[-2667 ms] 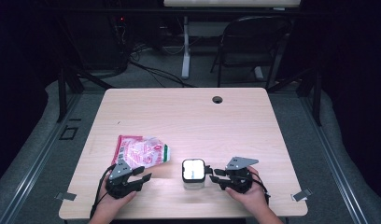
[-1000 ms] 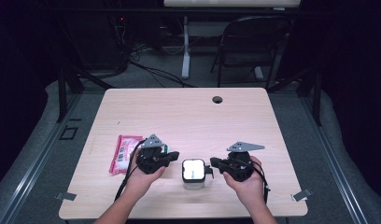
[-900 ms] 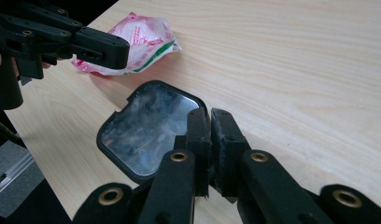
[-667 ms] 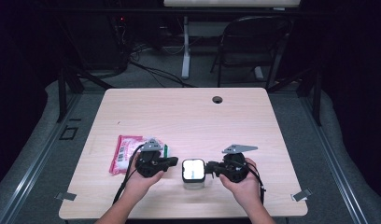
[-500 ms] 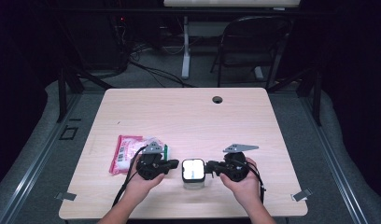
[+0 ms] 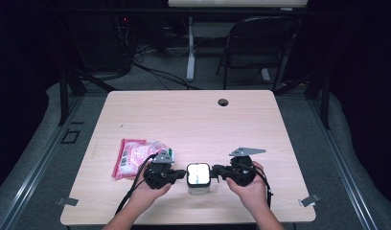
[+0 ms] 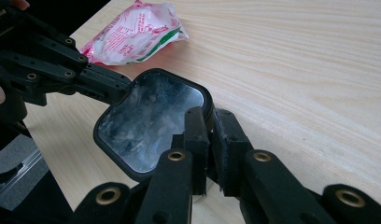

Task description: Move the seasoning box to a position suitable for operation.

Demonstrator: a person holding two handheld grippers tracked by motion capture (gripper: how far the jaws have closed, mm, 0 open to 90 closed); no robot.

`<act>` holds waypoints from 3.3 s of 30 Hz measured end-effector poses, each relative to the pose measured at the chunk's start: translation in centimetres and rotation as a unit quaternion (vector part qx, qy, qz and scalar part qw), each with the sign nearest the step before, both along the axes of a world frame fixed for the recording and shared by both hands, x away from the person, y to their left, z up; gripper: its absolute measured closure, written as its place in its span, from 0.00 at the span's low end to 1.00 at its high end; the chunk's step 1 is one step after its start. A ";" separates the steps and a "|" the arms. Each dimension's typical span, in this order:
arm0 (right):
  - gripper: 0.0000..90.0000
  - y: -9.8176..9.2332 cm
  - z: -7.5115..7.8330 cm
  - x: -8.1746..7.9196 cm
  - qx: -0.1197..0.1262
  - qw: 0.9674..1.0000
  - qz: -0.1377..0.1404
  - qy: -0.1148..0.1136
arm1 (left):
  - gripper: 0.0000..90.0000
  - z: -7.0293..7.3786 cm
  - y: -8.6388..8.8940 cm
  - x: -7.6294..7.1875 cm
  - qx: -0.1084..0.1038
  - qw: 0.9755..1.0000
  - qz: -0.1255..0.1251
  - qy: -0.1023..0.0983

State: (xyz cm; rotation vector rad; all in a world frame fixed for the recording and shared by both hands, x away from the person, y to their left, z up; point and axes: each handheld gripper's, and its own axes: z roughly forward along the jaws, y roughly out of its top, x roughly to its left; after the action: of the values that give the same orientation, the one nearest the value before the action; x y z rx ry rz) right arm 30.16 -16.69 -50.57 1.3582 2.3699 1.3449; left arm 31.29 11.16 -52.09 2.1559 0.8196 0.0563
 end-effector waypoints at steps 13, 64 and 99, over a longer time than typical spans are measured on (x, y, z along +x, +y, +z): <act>0.94 -0.1 -0.1 0.0 0.005 1.000 0.000 0.000 | 0.97 0.0 0.1 0.1 0.003 1.000 -0.011 0.011; 0.88 -0.1 -0.9 -0.6 0.026 0.999 -0.016 -0.021 | 0.96 1.4 -0.4 0.0 -0.034 0.999 -0.014 -0.014; 0.59 2.4 0.3 -4.7 -0.019 0.996 0.016 -0.084 | 0.77 2.7 -2.7 1.0 -0.043 0.997 -0.025 -0.056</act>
State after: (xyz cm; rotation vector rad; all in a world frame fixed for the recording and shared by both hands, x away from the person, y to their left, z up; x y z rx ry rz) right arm 25.49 -14.30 -50.27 1.1516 2.3029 1.3575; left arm 32.34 8.49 -49.42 2.0721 0.6913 0.1134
